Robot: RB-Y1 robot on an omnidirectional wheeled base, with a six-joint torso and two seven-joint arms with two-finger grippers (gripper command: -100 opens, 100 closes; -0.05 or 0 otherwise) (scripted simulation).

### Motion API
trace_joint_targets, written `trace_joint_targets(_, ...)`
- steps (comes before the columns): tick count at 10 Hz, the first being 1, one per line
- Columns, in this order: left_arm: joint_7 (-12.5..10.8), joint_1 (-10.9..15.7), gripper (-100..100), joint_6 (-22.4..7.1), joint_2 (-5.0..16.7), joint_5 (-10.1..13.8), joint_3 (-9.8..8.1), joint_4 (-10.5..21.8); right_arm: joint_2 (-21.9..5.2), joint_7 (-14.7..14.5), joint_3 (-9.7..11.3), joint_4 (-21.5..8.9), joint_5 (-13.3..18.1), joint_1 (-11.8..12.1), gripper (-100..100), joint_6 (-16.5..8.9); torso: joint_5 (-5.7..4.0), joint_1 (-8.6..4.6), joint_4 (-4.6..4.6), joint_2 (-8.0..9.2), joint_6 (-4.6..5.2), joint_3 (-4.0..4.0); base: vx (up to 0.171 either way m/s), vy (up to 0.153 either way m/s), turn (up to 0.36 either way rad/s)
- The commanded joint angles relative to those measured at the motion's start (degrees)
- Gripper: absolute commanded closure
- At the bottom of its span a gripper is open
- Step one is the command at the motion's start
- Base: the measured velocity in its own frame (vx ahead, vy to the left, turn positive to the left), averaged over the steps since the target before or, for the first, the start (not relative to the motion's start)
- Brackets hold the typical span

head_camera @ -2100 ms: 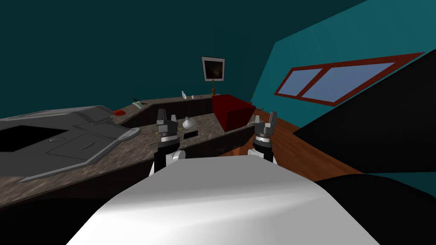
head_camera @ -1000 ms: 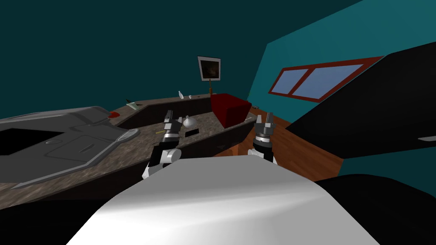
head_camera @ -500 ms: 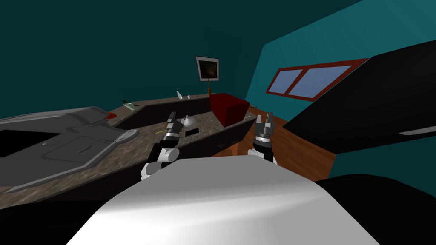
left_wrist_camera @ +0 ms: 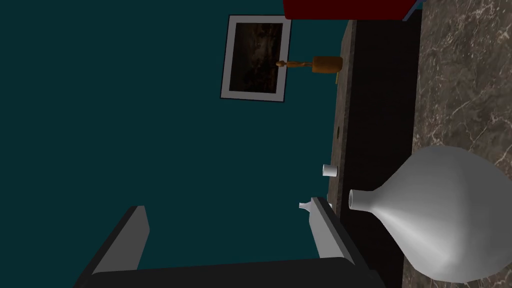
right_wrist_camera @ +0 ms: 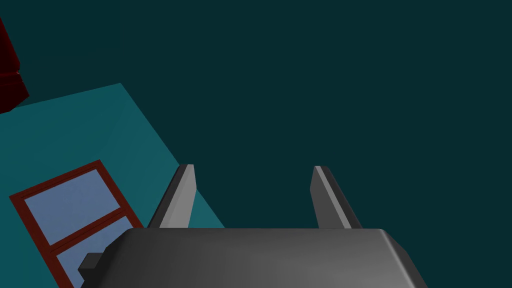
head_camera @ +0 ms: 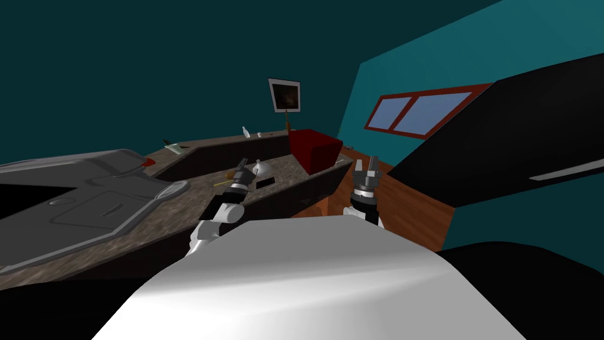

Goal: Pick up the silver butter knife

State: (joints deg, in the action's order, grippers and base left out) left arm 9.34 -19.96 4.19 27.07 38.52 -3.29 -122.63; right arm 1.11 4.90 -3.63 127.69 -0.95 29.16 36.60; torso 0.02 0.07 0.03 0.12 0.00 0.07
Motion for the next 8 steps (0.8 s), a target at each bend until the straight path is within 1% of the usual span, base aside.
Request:
trace_joint_targets(1,0.09,0.59,-100,-1.40,0.86,2.77,0.21,0.96,0.00,0.00,0.00,0.00,0.00,0.00,0,0.00,0.00,0.00,0.00,0.00,0.00,0.00,-0.029,0.007,-0.041)
trace_joint_targets(2,-0.16,1.12,-100,-3.70,3.43,4.66,0.16,2.59,0.00,0.00,0.00,0.00,0.00,0.00,0,0.00,0.00,-0.02,0.00,-0.03,0.00,-0.01,-0.027,0.000,-0.073)
trace_joint_targets(3,-0.16,1.12,-100,-3.70,3.43,6.44,0.16,2.59,0.00,0.00,0.00,0.00,0.00,0.00,0,0.00,0.00,-0.03,-0.01,-0.04,0.00,-0.02,-0.022,0.003,-0.043)
trace_joint_targets(4,-0.45,1.61,-100,-6.10,6.07,8.33,0.11,4.28,0.00,0.00,0.00,0.00,0.00,0.00,0,0.00,0.00,-0.03,-0.01,-0.06,-0.01,-0.03,-0.024,0.000,-0.080)
trace_joint_targets(5,-0.45,1.61,-100,-6.10,6.07,10.15,0.11,4.28,0.00,0.00,0.00,0.00,0.00,0.00,0,0.00,0.00,-0.03,-0.01,-0.06,0.01,-0.03,-0.021,-0.001,-0.048)
trace_joint_targets(6,-0.79,2.08,-100,-7.97,8.76,12.04,0.07,6.04,0.00,0.00,0.00,0.00,0.00,0.01,0,0.00,-0.01,-0.04,-0.01,-0.06,-0.01,-0.03,-0.021,-0.007,-0.078)
trace_joint_targets(7,-0.79,2.08,-100,-8.58,8.76,13.61,0.07,6.04,0.00,0.00,0.00,0.00,0.00,0.00,0,0.00,-0.01,-0.06,-0.01,-0.07,0.01,-0.04,-0.016,-0.006,-0.035)
trace_joint_targets(8,-1.18,2.49,-100,-10.34,11.45,15.42,0.04,7.85,0.00,0.00,0.00,0.00,0.00,0.01,0,0.00,-0.01,-0.06,-0.02,-0.08,-0.02,-0.04,-0.011,-0.012,-0.066)
